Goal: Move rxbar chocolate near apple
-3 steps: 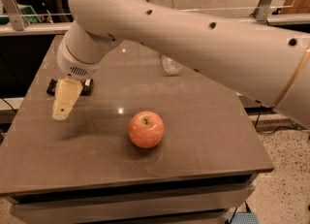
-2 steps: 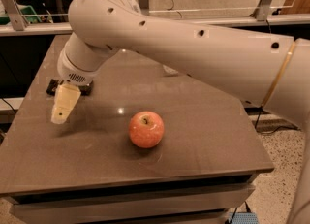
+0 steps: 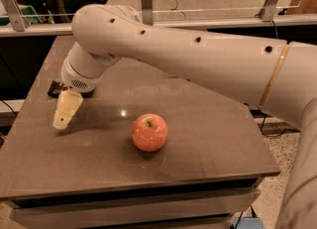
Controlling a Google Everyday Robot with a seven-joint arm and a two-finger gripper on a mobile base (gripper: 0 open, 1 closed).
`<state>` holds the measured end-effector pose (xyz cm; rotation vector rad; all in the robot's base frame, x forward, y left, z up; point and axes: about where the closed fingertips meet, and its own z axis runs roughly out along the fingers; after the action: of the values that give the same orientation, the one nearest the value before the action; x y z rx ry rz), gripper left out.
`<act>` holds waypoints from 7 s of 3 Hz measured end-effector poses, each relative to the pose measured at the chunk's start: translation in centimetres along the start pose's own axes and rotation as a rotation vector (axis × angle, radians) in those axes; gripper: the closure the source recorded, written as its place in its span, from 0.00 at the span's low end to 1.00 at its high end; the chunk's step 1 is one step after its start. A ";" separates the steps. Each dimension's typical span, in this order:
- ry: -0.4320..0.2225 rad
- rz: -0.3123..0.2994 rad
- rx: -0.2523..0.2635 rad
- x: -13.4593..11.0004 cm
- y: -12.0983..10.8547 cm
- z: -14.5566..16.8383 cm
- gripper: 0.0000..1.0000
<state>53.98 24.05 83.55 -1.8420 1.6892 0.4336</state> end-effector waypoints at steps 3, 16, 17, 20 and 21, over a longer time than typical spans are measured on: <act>-0.077 0.066 -0.069 0.9 -3.4 -0.3 0.00; 0.096 0.157 0.287 12.1 -1.3 -23.1 1.00; 0.131 0.190 0.323 14.8 0.8 -26.7 1.00; 0.157 0.278 0.351 21.9 6.6 -31.9 1.00; 0.142 0.278 0.317 23.5 7.8 -30.9 1.00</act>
Offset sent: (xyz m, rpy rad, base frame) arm 0.0515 -0.0193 0.0242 0.1463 0.0947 0.0023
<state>44.92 -13.68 91.50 -1.4450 1.9916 0.1345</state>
